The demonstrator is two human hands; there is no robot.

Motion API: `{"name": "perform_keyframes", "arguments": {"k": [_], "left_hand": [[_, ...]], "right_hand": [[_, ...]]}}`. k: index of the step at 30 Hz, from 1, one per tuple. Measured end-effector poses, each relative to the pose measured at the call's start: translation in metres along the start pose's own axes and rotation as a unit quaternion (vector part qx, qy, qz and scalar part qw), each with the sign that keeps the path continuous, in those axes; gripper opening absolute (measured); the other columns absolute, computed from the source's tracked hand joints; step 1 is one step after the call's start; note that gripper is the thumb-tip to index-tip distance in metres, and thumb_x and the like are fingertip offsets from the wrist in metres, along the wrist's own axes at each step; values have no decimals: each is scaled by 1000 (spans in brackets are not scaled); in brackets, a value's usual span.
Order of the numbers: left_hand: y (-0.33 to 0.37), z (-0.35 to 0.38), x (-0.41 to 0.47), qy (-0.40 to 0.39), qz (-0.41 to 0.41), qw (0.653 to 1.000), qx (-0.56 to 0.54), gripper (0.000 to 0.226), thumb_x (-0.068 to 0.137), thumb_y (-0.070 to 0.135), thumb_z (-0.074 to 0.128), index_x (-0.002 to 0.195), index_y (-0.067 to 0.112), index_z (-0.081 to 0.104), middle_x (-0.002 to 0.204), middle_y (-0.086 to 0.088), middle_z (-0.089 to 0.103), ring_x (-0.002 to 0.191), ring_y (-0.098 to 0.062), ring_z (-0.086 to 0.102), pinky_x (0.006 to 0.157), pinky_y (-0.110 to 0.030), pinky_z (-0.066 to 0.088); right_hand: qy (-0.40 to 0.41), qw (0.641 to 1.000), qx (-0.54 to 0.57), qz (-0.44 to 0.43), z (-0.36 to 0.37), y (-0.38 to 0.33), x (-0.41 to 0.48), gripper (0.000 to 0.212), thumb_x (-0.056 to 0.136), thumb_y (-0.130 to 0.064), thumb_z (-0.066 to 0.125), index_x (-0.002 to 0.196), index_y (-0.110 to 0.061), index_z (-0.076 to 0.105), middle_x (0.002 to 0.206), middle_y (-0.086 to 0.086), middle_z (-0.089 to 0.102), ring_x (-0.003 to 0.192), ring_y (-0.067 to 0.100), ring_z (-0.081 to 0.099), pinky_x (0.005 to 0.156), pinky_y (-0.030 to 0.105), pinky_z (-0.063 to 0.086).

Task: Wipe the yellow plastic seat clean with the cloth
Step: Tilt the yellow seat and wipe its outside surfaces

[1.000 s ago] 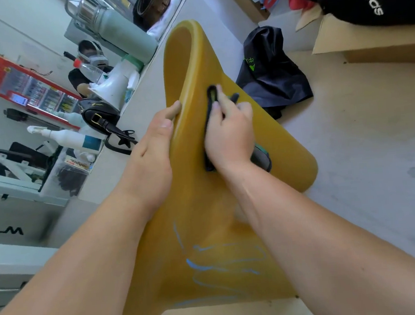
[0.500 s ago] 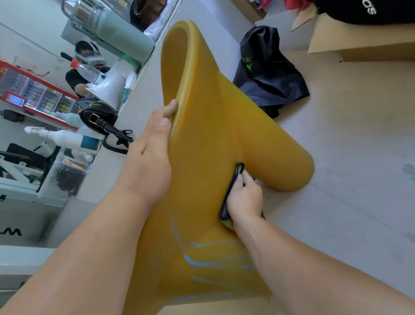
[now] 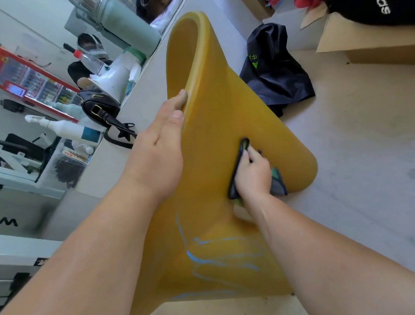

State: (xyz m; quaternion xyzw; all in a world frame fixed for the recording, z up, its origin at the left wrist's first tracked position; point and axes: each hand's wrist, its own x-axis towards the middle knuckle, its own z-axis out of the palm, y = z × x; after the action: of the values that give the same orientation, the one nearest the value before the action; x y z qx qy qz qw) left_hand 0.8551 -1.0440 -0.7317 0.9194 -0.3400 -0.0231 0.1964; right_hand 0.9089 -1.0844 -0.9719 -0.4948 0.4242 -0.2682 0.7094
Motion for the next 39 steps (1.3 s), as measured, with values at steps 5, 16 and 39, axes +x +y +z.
{"name": "perform_keyframes", "arguments": {"k": [5, 16, 39], "left_hand": [[1, -1, 1, 1, -11, 1000, 11, 41, 106, 39, 24, 142, 49, 42, 140, 24, 45, 125, 8, 38, 109, -20, 29], [-5, 0, 5, 3, -1, 1000, 9, 38, 105, 42, 27, 137, 54, 44, 137, 26, 49, 124, 4, 46, 108, -27, 35], [-12, -4, -20, 13, 30, 994, 100, 42, 104, 41, 34, 144, 51, 37, 128, 20, 54, 105, 4, 49, 85, -16, 33]], "right_hand": [[-87, 987, -30, 130, 9, 50, -25, 39, 102, -20, 39, 63, -16, 45, 77, 10, 58, 78, 33, 56, 67, 37, 40], [59, 981, 16, -186, -7, -28, 27, 40, 105, -21, 50, 145, -27, 53, 95, 3, 41, 72, 10, 40, 68, 12, 32], [-48, 981, -147, -115, -23, 97, -145, 45, 104, -41, 38, 149, -45, 40, 101, -2, 37, 93, 28, 55, 72, 36, 49]]}}
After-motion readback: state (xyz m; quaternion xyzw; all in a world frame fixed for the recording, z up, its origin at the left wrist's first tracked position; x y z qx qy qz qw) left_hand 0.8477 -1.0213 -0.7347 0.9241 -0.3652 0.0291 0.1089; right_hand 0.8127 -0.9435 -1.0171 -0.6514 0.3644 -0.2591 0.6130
